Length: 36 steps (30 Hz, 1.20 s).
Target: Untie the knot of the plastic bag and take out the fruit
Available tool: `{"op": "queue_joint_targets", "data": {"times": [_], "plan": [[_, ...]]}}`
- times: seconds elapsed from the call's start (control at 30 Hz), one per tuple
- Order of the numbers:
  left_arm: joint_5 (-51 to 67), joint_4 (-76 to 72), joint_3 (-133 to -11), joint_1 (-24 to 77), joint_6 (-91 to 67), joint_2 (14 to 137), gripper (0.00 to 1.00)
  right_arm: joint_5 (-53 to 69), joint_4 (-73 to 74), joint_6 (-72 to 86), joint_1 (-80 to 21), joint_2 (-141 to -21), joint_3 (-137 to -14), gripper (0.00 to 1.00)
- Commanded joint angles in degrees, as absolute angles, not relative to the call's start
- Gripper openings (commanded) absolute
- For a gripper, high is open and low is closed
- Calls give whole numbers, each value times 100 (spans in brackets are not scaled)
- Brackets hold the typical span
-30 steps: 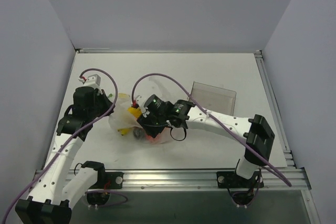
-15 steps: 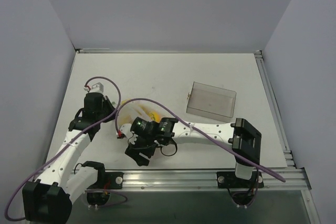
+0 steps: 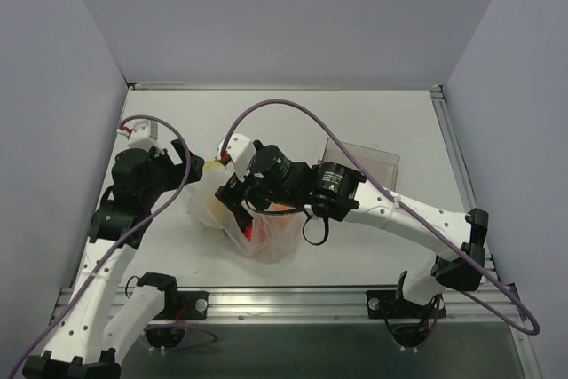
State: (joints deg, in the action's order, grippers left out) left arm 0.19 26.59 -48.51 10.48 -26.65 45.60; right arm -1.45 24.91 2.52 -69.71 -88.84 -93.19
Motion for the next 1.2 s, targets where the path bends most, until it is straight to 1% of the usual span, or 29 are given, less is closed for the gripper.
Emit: {"op": "queue_joint_targets", "data": {"times": [0.0,0.17,0.27,0.4,0.57,0.63,0.73,0.77,0.83,0.87,0.93,0.97,1.03,1.07,1.1,1.17], "plan": [[-306,3530,-5378,1133,-2662,4281,97,-1248,2742,88,-6769,-9087,-9361,86],[-474,4262,-5651,1432,-2997,3999,97,-1090,2725,395,-6522,-9342,-9142,87],[-659,4613,-5669,1871,-3243,3920,98,-722,2681,466,-6486,-9465,-8966,87],[-1080,4947,-5485,2548,-3664,3920,97,-212,2532,580,-6486,-9633,-8790,88],[-1589,5185,-5160,3234,-4331,3938,98,-193,2268,764,-6495,-9782,-8552,88],[-1810,5168,-4941,3366,-4517,3972,97,-316,2241,826,-6478,-9843,-8464,87],[-1942,5089,-4756,3646,-4816,4226,97,-430,2197,940,-6460,-9940,-8350,82],[-2012,5054,-4703,3821,-4964,4297,97,-492,2171,975,-6451,-9967,-8315,74],[-2285,4949,-4588,4016,-5123,4499,97,-536,2127,1037,-6425,-9958,-8253,64],[-2320,4896,-4518,4078,-5246,4552,97,-588,2083,1107,-6416,-9923,-8183,52],[-2390,4668,-4430,4210,-5317,4736,97,-606,2013,1177,-6390,-9853,-8095,39],[-2408,4536,-4369,4245,-5370,4807,97,-615,1926,1265,-6381,-9792,-8008,26],[-2417,4430,-4324,4263,-5405,4992,97,-650,1837,1362,-6328,-9703,-7911,14],[-2408,4343,-4289,4263,-5423,5044,97,-659,1706,1484,-6319,-9599,-7780,3],[-2408,4298,-4280,4271,-5440,5088,97,-616,1618,1529,-6302,-9537,-7709,0],[-2382,4219,-4263,4272,-5510,5194,97,-571,1364,1599,-6284,-9362,-7551,0]]}}
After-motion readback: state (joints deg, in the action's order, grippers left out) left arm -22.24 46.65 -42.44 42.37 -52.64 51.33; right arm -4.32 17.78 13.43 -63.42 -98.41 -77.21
